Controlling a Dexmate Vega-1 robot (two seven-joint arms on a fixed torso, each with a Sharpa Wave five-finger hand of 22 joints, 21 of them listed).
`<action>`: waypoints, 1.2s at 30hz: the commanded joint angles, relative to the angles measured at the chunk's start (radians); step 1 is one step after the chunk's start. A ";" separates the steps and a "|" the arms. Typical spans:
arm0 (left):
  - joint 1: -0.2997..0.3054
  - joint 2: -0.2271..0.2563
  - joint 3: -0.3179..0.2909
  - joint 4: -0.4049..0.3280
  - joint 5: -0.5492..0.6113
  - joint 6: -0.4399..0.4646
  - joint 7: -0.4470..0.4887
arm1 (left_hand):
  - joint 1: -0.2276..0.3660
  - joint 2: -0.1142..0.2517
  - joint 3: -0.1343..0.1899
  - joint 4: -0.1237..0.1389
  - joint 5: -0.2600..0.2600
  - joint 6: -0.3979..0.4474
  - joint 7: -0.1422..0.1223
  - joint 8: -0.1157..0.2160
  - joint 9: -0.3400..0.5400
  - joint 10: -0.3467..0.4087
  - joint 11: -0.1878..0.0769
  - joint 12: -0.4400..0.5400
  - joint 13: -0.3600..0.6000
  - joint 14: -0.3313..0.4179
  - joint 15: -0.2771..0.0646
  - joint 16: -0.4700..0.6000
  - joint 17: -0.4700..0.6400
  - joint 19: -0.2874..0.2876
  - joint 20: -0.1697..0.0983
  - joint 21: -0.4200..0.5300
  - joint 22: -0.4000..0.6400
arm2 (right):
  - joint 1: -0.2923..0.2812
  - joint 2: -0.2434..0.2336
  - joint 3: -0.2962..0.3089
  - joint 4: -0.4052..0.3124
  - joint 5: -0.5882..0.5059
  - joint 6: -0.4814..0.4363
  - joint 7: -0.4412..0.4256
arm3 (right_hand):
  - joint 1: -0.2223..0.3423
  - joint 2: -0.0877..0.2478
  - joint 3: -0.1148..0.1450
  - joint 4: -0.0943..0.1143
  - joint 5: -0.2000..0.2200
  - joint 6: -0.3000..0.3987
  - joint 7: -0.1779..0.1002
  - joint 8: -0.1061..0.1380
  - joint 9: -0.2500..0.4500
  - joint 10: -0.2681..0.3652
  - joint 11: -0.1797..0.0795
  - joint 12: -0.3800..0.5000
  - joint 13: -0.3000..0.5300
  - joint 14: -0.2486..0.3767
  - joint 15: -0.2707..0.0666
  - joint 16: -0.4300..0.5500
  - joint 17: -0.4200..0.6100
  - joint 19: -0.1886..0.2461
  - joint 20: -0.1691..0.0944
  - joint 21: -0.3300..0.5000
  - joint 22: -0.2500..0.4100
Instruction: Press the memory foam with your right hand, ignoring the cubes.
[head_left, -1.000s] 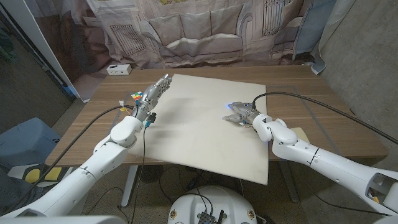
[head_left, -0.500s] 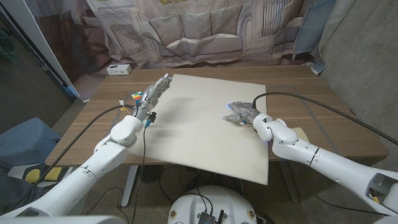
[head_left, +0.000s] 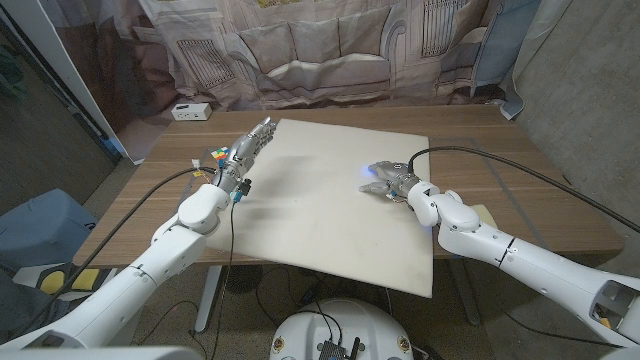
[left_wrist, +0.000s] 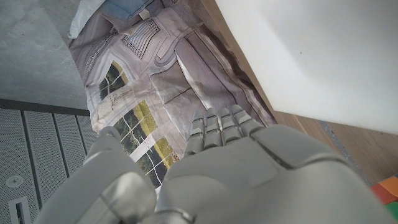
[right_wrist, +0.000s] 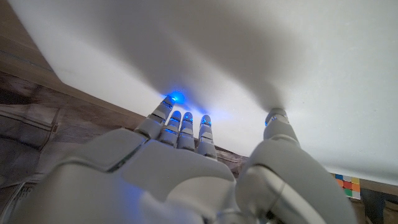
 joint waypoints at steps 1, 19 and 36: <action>-0.005 0.003 0.001 0.002 -0.001 0.003 -0.004 | -0.002 0.008 0.002 -0.009 -0.001 0.009 0.002 -0.004 0.005 0.013 0.000 0.001 0.001 0.006 -0.002 -0.001 0.002 -0.008 0.004 -0.002 0.004 | -0.003 -0.005 0.015 -0.017 0.006 0.005 -0.022 | 0.005 -0.008 0.001 0.006 -0.003 0.007 0.000 0.000 -0.001 0.009 0.000 0.004 0.003 0.011 0.000 0.005 0.002 0.012 0.002 0.000 -0.001; -0.016 0.001 0.008 0.009 0.001 0.003 -0.012 | -0.003 0.009 0.002 -0.011 -0.001 0.010 0.002 -0.004 0.005 0.012 0.000 0.000 0.001 0.007 -0.002 -0.001 0.002 -0.006 0.002 0.000 0.004 | -0.033 -0.022 0.052 -0.071 0.006 -0.004 -0.067 | 0.008 -0.009 0.002 0.007 -0.004 0.007 -0.003 -0.001 0.000 0.012 -0.002 0.005 0.003 0.012 0.001 0.005 0.002 0.014 0.003 -0.001 -0.001; -0.028 -0.006 0.016 0.013 0.009 0.001 -0.010 | -0.004 0.010 0.001 -0.013 -0.001 0.008 0.002 -0.005 0.005 0.011 -0.001 -0.001 0.001 0.007 -0.002 0.000 0.002 -0.006 0.000 0.000 0.004 | -0.073 -0.041 0.103 -0.116 0.038 -0.002 -0.120 | 0.010 -0.009 0.002 0.010 -0.004 0.021 -0.007 0.003 0.001 0.018 -0.003 0.006 0.003 0.020 0.001 0.008 0.003 0.020 0.002 -0.001 -0.001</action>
